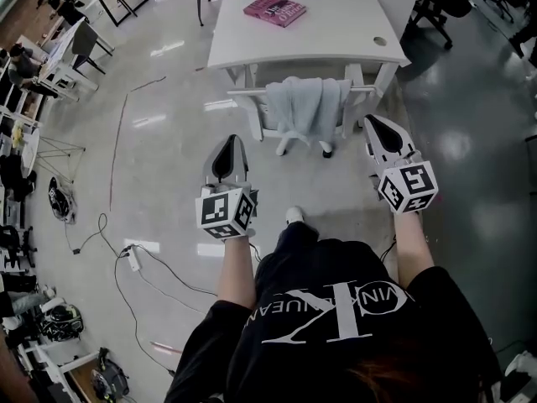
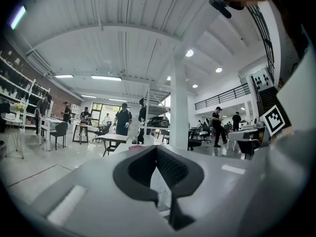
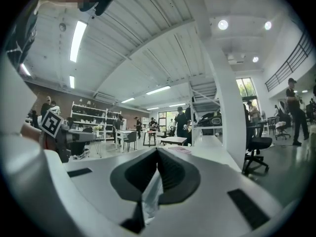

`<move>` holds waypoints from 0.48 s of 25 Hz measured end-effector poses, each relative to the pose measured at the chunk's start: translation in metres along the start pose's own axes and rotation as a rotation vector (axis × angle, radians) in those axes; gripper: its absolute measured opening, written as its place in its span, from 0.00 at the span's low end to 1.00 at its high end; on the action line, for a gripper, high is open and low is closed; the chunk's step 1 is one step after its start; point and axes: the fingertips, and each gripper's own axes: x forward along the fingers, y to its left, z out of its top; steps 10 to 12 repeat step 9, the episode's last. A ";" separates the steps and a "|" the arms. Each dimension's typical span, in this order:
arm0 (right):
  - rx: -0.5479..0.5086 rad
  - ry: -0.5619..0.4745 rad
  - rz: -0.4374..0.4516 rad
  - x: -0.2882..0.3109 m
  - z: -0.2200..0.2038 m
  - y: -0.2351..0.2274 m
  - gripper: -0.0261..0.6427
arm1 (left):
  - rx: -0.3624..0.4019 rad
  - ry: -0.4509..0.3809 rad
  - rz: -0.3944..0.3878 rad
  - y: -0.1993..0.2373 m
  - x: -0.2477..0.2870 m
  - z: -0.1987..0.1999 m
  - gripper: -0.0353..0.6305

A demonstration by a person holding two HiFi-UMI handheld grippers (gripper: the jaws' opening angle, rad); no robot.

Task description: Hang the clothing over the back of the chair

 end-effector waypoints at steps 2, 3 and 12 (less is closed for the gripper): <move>-0.001 -0.003 0.003 -0.003 0.002 0.002 0.06 | 0.002 -0.006 0.004 0.000 -0.004 0.003 0.07; -0.002 -0.004 0.004 -0.005 0.003 0.003 0.06 | 0.003 -0.008 0.005 -0.001 -0.007 0.004 0.07; -0.007 -0.007 0.008 -0.015 0.004 0.007 0.06 | 0.004 -0.016 0.006 -0.006 -0.015 0.008 0.07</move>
